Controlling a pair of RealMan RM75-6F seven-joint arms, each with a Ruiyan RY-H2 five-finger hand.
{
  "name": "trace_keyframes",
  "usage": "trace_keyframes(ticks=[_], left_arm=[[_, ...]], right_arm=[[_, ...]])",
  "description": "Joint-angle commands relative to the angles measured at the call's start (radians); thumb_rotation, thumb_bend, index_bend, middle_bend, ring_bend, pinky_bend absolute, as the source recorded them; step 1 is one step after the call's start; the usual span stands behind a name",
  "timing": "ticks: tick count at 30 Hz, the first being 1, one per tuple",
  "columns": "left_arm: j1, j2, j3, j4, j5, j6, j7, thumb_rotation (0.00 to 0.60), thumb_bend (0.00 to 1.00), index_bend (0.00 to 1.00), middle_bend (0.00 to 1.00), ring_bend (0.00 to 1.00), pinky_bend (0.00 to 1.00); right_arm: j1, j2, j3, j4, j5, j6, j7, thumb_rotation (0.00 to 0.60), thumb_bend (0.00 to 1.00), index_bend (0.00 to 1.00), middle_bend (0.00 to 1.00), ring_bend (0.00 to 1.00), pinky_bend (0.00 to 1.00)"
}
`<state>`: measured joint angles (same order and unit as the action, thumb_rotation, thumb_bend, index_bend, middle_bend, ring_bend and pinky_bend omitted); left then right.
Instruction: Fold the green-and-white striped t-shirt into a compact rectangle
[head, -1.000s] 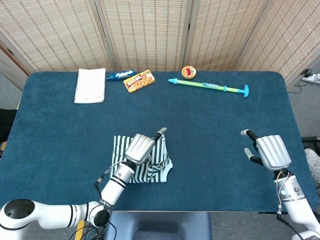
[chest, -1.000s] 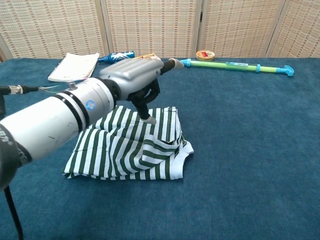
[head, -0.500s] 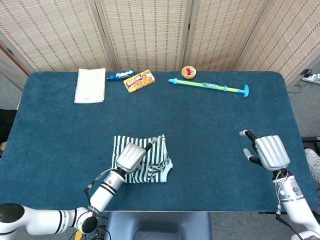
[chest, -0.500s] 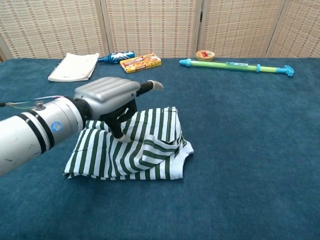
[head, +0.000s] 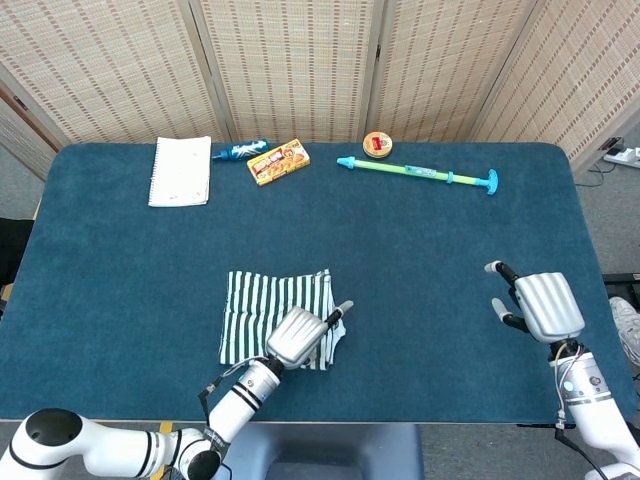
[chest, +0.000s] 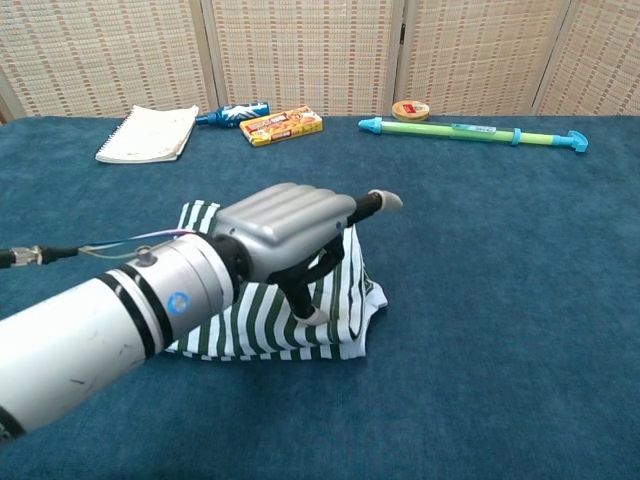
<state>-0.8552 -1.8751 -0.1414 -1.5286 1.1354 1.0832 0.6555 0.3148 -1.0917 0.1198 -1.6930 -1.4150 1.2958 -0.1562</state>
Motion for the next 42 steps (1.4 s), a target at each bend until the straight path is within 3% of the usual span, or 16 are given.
trace_keyframes(ticks=[1, 9, 19, 26, 30, 36, 42], left_arm=[[-0.006, -0.031, 0.002, 0.03, -0.017, -0.014, 0.019, 0.6, 0.12, 0.03, 0.86, 0.77, 0.9], [0.008, -0.036, 0.0, 0.042, -0.023, -0.013, 0.01, 0.6, 0.12, 0.03, 0.86, 0.77, 0.9], [0.068, 0.137, -0.034, -0.126, 0.023, 0.04, -0.098, 0.6, 0.12, 0.03, 0.84, 0.76, 0.9], [0.124, 0.251, -0.03, -0.119, 0.016, 0.067, -0.159, 0.6, 0.12, 0.03, 0.79, 0.71, 0.89], [0.159, 0.313, -0.012, -0.106, 0.012, 0.074, -0.183, 0.6, 0.12, 0.09, 0.73, 0.64, 0.82], [0.225, 0.385, 0.013, -0.071, 0.031, 0.111, -0.262, 0.6, 0.12, 0.19, 0.65, 0.54, 0.71], [0.303, 0.437, 0.033, -0.02, 0.068, 0.169, -0.378, 0.6, 0.12, 0.2, 0.55, 0.47, 0.6]], right_arm=[[-0.002, 0.001, 0.001, 0.001, 0.001, 0.002, 0.002, 0.6, 0.34, 0.31, 1.0, 1.0, 1.0], [-0.01, 0.007, 0.002, 0.007, 0.001, 0.012, 0.016, 0.6, 0.34, 0.31, 1.0, 1.0, 1.0], [-0.011, 0.012, 0.007, 0.004, -0.01, 0.021, 0.023, 0.6, 0.34, 0.31, 1.0, 1.0, 1.0], [-0.017, 0.025, 0.008, -0.01, -0.016, 0.033, 0.014, 0.6, 0.34, 0.31, 1.0, 1.0, 1.0], [-0.021, 0.03, 0.009, -0.014, -0.014, 0.038, 0.008, 0.6, 0.34, 0.31, 0.99, 1.0, 1.0], [-0.029, 0.038, 0.01, -0.011, -0.003, 0.044, 0.0, 0.6, 0.35, 0.31, 0.89, 0.98, 1.0], [-0.04, 0.035, 0.009, 0.013, 0.001, 0.055, 0.009, 0.6, 0.41, 0.31, 0.69, 0.76, 0.98]])
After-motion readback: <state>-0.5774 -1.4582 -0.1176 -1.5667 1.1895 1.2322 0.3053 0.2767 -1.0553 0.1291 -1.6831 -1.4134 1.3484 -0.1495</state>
